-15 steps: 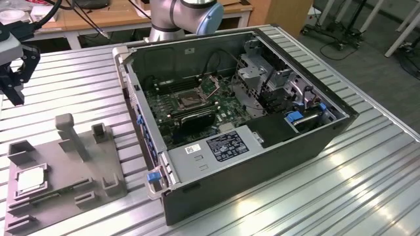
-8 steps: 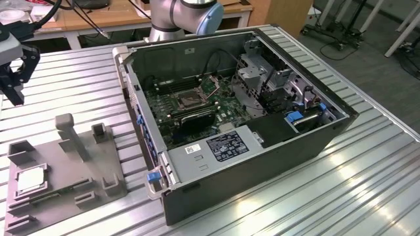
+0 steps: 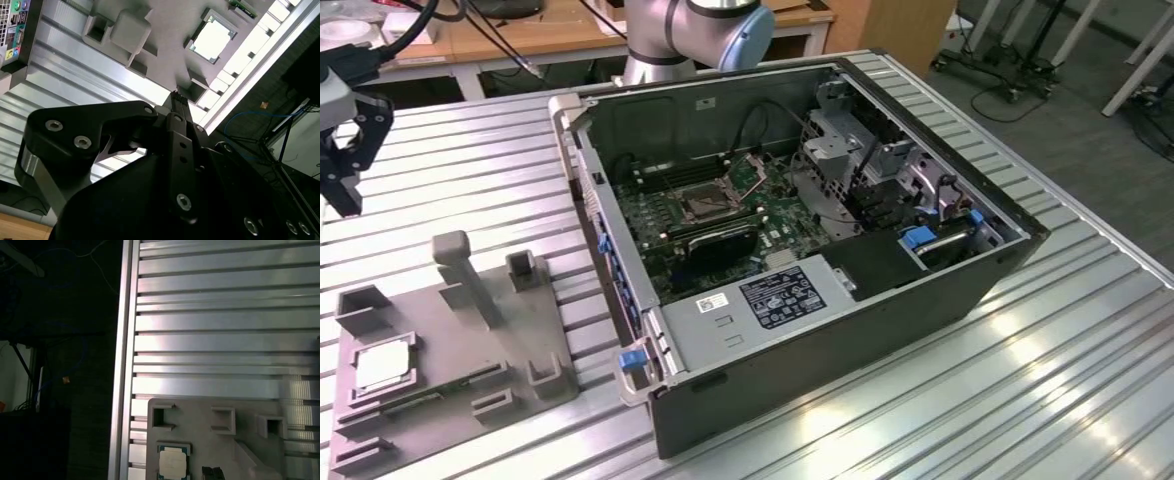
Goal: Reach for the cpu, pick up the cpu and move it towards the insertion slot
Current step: 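Reach for the cpu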
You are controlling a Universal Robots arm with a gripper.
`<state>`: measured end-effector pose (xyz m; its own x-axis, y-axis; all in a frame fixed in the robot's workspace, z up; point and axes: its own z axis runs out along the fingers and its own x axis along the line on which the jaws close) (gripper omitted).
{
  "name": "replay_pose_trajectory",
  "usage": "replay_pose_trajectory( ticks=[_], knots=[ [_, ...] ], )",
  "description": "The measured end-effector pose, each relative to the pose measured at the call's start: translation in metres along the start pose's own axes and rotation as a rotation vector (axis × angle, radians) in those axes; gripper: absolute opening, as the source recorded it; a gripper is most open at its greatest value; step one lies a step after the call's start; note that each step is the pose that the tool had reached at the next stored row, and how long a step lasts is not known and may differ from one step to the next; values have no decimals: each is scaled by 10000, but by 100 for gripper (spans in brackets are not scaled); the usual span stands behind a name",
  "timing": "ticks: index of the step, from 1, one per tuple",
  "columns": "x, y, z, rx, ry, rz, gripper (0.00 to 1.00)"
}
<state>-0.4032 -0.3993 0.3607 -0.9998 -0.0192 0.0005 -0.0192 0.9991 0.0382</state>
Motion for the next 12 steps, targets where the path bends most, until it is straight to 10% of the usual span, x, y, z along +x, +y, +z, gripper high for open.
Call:
replay_pose_trajectory(
  ticks=[12],
  knots=[
    [13,0,3,0,0,1,11]
  ],
)
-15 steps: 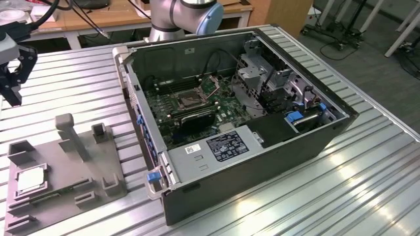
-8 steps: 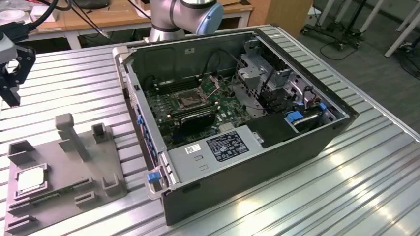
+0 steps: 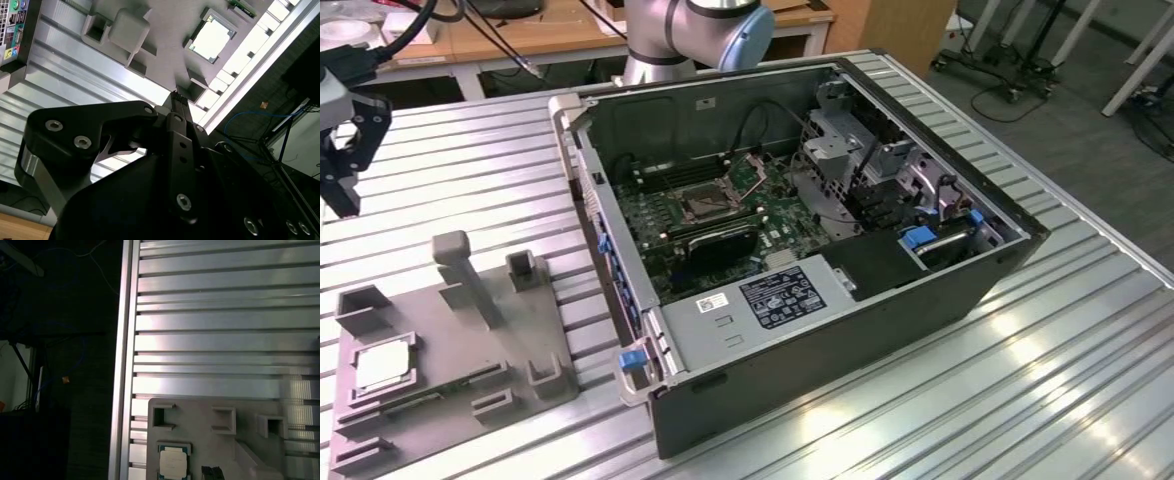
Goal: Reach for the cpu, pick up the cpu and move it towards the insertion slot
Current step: 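Reach for the cpu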
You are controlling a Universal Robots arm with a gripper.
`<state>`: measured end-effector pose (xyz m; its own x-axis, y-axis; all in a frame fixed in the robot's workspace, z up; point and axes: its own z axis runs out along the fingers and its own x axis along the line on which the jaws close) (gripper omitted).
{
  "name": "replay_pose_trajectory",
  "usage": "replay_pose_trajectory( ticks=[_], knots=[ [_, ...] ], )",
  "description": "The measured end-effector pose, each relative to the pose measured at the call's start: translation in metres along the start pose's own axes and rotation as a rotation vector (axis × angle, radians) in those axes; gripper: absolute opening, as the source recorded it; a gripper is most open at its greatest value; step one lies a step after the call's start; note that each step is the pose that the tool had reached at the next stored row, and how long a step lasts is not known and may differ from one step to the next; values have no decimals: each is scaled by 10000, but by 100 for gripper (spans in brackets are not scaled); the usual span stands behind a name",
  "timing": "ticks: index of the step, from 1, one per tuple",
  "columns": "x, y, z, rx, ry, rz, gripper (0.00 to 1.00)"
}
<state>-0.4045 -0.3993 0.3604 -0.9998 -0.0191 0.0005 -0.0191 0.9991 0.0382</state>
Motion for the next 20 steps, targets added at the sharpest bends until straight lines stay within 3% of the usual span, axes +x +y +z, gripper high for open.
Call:
replay_pose_trajectory(
  ticks=[20],
  knots=[
    [82,1,12,0,0,0,11]
  ],
)
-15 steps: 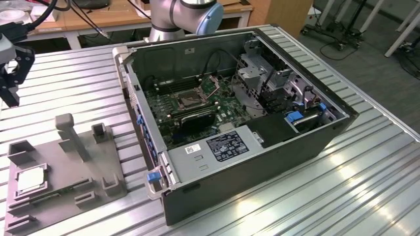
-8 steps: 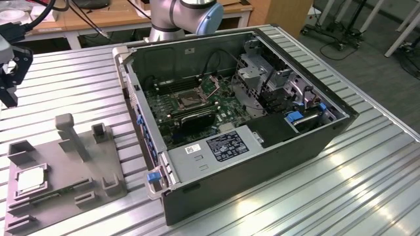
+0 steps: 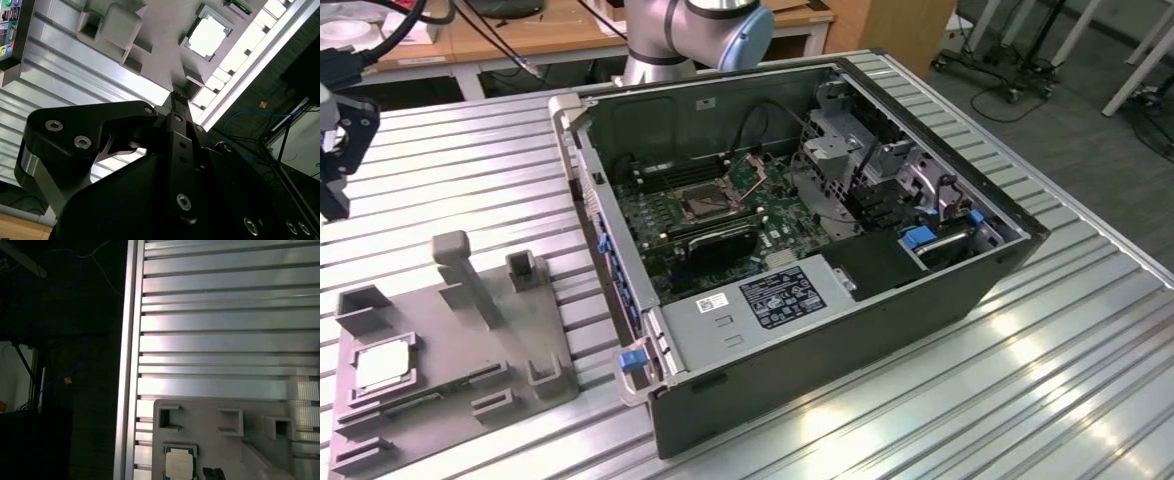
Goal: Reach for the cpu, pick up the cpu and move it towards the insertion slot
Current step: 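Reach for the cpu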
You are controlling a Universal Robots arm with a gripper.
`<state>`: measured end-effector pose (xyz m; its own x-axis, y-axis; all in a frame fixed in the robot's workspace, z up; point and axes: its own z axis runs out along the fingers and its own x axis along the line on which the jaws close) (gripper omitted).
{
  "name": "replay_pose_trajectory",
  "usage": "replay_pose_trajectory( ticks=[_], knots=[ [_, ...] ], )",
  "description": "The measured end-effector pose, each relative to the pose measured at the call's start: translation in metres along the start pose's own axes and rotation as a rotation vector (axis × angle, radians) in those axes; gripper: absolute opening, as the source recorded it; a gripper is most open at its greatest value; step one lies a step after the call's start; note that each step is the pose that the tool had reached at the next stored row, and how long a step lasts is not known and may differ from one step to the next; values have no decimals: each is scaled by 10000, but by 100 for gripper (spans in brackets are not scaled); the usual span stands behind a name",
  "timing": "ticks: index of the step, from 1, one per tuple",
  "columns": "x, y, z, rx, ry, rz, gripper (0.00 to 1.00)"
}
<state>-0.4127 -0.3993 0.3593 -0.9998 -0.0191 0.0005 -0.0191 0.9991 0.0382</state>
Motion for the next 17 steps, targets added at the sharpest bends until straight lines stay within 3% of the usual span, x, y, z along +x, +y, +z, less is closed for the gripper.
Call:
replay_pose_trajectory(
  ticks=[7,16,17],
  knots=[
    [56,0,8,1,1,0,11],
    [197,-8,19,1,1,0,11],
    [237,-10,23,0,0,0,11]
  ],
)
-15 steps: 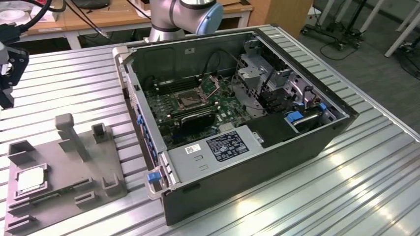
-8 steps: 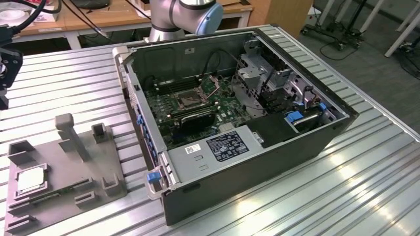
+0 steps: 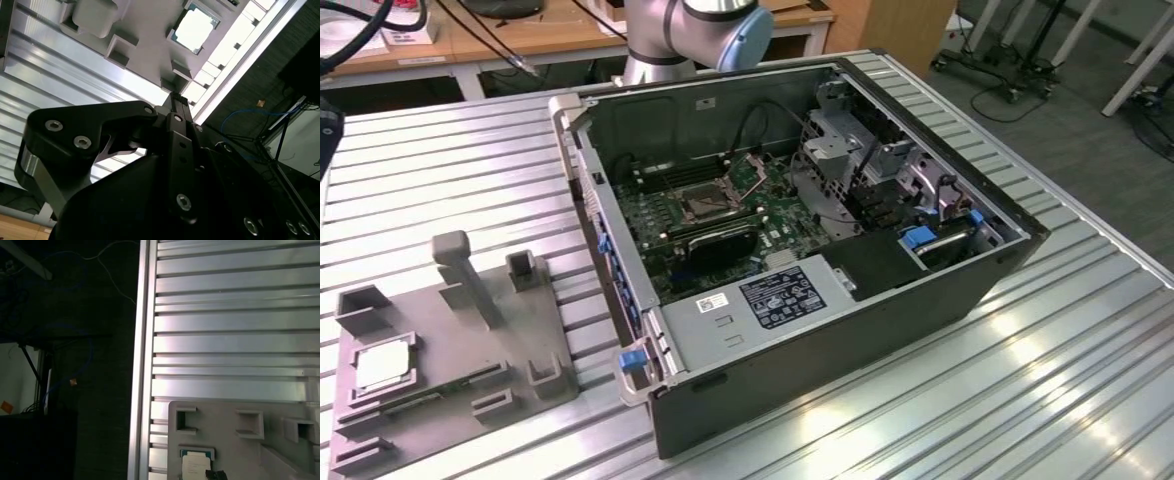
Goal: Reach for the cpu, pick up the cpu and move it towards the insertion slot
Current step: 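Reach for the cpu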
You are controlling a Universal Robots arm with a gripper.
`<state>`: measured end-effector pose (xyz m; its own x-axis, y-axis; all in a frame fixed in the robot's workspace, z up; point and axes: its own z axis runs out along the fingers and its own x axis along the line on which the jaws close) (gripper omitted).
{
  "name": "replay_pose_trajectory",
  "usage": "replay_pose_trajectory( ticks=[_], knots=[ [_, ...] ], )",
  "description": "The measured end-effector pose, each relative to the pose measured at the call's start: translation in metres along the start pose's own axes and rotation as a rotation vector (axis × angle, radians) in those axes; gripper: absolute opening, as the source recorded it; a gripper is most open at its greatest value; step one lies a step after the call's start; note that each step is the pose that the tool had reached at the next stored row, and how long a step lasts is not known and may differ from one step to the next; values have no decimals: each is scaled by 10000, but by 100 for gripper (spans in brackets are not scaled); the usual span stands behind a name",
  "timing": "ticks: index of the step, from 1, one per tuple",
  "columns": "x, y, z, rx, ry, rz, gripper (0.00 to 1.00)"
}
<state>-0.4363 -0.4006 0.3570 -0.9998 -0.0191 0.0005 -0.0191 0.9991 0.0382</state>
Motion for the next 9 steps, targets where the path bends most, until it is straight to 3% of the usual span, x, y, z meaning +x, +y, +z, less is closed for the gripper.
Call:
replay_pose_trajectory(
  ticks=[9],
  knots=[
    [98,-7,7,0,0,-1,11]
  ],
)
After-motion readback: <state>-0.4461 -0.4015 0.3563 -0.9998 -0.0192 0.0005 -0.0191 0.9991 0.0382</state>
